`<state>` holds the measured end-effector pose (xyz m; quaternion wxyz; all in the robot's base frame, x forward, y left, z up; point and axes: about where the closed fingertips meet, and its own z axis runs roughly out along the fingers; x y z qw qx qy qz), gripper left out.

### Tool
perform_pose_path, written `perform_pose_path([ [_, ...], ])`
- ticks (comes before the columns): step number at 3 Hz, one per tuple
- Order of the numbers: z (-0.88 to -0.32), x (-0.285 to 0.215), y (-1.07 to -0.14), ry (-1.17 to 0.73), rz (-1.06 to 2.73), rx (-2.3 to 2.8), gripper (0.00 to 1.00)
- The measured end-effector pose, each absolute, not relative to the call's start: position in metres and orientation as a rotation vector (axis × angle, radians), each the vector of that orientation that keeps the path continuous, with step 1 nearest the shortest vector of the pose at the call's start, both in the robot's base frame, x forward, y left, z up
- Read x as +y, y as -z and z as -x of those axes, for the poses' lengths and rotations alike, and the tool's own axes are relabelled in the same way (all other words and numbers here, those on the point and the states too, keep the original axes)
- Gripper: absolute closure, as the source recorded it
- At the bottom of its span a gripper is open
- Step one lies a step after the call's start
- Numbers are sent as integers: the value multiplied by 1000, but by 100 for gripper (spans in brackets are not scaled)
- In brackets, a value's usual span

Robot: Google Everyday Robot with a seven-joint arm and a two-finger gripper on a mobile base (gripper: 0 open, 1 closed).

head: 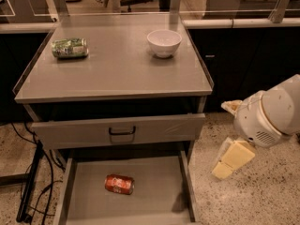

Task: Pick coke can from middle drawer and place on counter

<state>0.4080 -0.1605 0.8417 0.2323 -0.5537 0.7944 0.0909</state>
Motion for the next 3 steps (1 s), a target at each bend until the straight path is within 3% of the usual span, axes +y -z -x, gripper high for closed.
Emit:
perform_pose_path([
  [3, -406, -81, -724, -319, 1578, 2139, 0],
])
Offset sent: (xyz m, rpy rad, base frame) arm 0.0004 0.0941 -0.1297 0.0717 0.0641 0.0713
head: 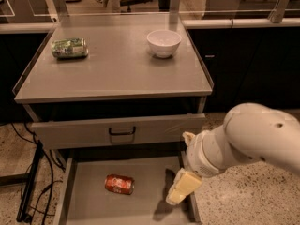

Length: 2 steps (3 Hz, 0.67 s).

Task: Pick coke can from middle drawer and place on counter

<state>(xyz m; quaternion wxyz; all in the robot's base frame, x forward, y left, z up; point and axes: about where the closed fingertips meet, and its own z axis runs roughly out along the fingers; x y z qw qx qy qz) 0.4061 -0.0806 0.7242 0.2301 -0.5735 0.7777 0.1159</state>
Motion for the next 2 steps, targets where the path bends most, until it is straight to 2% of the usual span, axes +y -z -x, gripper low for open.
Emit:
perform_pose_path([
  [2, -431, -52, -663, -213, 1543, 2054, 0],
])
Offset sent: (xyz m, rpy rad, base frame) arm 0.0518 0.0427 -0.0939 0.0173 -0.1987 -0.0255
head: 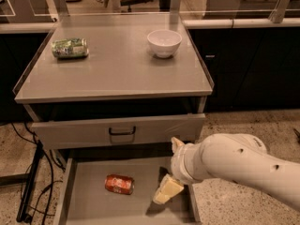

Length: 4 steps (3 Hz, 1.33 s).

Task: Pick coke can from middle drawer and place on counter

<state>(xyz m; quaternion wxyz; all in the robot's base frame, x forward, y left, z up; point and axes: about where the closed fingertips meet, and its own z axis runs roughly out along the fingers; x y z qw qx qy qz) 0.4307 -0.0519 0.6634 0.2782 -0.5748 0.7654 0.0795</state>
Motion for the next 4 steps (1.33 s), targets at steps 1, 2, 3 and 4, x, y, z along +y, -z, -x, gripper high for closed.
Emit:
perform_pose_path([
  [1, -448, -50, -655, -270, 1490, 2039, 0],
  [2, -450, -49, -655, -277, 1491, 2034, 0],
  [3, -448, -45, -653, -258, 1509, 2028, 0],
  [4, -452, -31, -632, -271, 1529, 2010, 0],
])
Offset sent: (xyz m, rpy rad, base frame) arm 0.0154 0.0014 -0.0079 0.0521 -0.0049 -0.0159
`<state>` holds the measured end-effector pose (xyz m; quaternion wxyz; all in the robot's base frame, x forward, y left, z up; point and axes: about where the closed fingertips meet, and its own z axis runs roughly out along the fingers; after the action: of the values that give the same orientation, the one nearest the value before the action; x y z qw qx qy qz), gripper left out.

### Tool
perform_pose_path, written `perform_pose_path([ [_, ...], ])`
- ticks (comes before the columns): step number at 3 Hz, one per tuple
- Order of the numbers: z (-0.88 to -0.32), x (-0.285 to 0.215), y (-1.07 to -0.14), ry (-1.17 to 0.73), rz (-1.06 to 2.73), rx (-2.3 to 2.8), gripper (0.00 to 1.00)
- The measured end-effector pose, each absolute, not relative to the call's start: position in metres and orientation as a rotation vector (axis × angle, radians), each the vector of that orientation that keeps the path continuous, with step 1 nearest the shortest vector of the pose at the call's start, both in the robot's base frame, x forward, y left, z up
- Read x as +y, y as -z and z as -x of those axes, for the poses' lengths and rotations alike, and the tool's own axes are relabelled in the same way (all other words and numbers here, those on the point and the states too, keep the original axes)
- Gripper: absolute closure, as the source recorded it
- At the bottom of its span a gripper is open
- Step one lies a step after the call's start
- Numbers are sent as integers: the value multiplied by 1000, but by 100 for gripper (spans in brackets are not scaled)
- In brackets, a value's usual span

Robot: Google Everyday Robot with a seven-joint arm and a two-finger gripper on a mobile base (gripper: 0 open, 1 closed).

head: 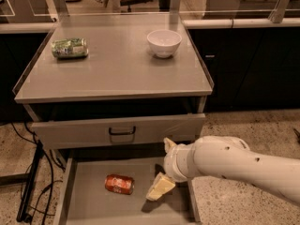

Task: Pick coke can from middle drawer and place on counter

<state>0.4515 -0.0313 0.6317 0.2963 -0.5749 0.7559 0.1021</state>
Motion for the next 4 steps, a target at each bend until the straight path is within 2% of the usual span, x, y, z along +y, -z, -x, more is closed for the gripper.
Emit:
perform_pose_path([
  [4, -473, -4, -505, -465, 1458, 2008, 0],
])
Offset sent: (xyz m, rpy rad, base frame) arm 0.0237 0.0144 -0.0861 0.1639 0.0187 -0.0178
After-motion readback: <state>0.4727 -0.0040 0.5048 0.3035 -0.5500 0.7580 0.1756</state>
